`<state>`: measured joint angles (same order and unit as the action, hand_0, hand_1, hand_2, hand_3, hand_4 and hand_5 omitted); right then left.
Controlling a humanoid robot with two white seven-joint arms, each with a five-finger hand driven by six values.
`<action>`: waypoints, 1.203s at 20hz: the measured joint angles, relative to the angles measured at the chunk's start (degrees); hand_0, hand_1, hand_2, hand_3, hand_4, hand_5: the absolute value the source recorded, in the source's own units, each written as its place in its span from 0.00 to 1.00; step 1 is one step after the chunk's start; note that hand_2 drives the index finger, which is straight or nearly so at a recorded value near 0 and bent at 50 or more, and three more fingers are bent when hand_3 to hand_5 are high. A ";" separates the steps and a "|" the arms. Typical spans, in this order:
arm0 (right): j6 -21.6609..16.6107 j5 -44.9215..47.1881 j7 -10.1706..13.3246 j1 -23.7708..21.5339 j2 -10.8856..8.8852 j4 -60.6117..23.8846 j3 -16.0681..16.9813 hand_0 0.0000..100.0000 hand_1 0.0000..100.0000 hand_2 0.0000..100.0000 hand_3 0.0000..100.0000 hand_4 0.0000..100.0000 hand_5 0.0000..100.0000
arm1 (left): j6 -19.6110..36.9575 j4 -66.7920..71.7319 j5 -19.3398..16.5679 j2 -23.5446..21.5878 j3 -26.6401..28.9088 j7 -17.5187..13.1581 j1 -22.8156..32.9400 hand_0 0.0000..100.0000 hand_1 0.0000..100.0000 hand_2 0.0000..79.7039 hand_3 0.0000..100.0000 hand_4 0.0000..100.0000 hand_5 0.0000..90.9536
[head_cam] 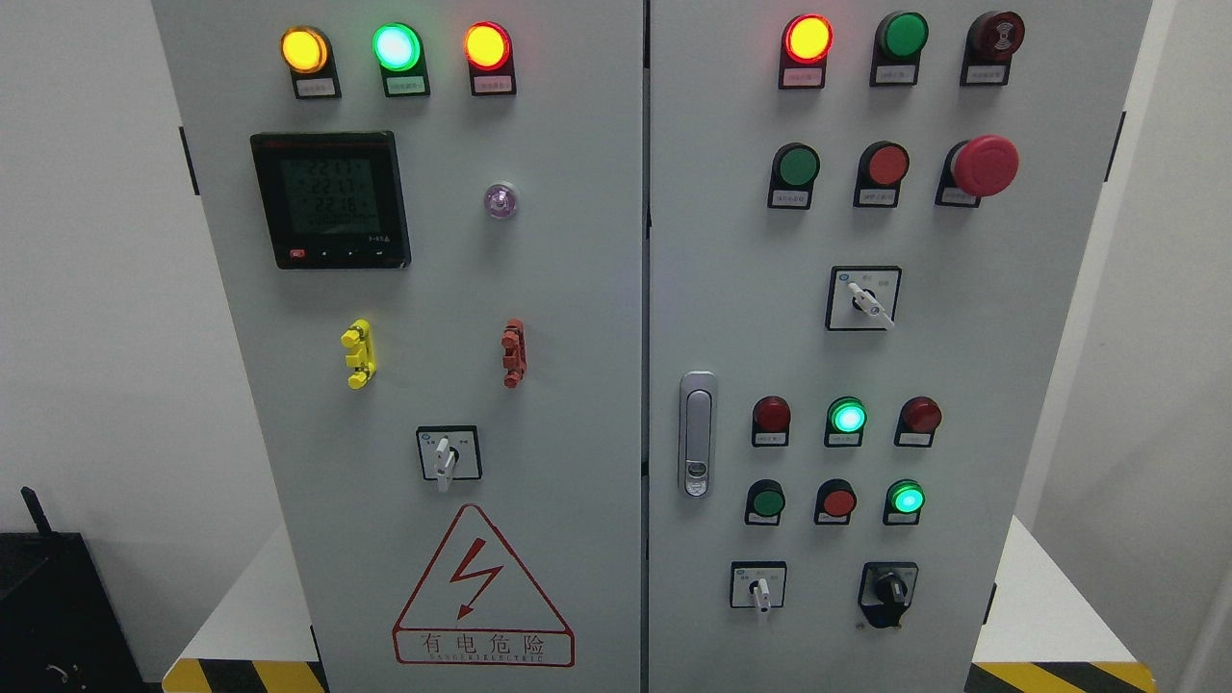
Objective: Turn on light switch 1
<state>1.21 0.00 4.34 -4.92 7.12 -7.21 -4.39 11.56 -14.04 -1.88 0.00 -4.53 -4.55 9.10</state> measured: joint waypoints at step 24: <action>0.00 0.00 0.00 0.00 0.00 0.00 0.00 0.00 0.00 0.00 0.00 0.00 0.00 | 18.39 -52.34 1.71 -0.27 8.65 -1.20 6.61 0.28 0.35 0.41 0.53 0.65 0.54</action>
<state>1.21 0.00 4.34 -4.92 7.12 -7.21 -4.39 29.95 -66.38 -0.17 -0.27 4.12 -5.75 15.72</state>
